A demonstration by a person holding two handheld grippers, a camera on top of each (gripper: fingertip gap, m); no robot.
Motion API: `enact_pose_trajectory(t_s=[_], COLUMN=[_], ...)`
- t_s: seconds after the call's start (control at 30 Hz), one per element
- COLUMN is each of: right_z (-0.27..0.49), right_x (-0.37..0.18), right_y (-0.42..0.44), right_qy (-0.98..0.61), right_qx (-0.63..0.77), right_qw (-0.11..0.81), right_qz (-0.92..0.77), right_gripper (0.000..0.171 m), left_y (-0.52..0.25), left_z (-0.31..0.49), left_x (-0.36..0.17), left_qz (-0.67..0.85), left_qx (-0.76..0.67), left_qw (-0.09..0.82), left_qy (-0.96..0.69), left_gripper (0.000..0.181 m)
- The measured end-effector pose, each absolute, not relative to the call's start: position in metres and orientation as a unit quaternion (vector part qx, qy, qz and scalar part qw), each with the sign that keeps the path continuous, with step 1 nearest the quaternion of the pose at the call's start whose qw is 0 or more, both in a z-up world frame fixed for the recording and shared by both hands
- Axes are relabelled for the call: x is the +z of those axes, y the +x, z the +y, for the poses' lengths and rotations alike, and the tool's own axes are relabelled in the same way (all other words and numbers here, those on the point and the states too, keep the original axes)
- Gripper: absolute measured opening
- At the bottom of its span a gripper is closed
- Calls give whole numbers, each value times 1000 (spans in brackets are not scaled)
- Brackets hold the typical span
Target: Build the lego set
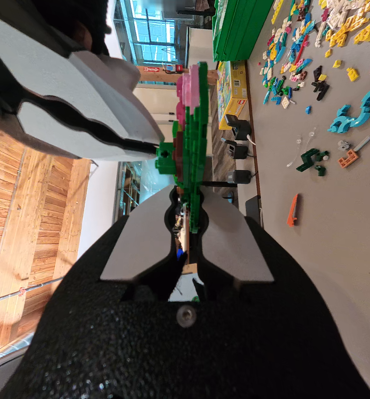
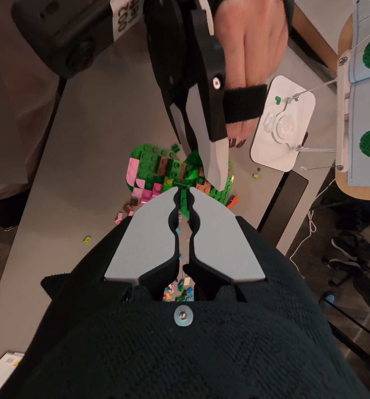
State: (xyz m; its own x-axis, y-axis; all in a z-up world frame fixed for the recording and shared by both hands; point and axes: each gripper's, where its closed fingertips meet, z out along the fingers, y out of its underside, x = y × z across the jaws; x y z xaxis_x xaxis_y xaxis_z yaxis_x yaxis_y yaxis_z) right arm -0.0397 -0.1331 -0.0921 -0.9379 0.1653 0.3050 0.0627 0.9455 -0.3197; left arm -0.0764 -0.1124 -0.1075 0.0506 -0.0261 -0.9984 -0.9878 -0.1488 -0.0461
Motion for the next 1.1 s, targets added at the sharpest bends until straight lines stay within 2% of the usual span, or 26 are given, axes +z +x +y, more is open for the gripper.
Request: enact_pose_trajectory(t_s=[0.13,0.47,0.9,1.1], right_z=[-132,-138,-140,-138], right_x=[-93,-83,-98,-102], right_y=[-32,-26,-17,-20], right_qy=[-60,-53,40,61], right_qx=[191,235,193,153], right_qw=[148,145,160,192], right_qz=[-969,-960,-967,-968], right_gripper=[9,9,11,6], left_y=[-68,-52,-41,-43], left_z=[-113,-110,-106,-104], left_x=[-98,-88,-99,-103], left_qz=[464,475,494,495], left_qx=[553,608,557,551], left_qw=[470,460,481,476], left_qy=[-507,-439,-463,-473], left_gripper=[16,15,15,15])
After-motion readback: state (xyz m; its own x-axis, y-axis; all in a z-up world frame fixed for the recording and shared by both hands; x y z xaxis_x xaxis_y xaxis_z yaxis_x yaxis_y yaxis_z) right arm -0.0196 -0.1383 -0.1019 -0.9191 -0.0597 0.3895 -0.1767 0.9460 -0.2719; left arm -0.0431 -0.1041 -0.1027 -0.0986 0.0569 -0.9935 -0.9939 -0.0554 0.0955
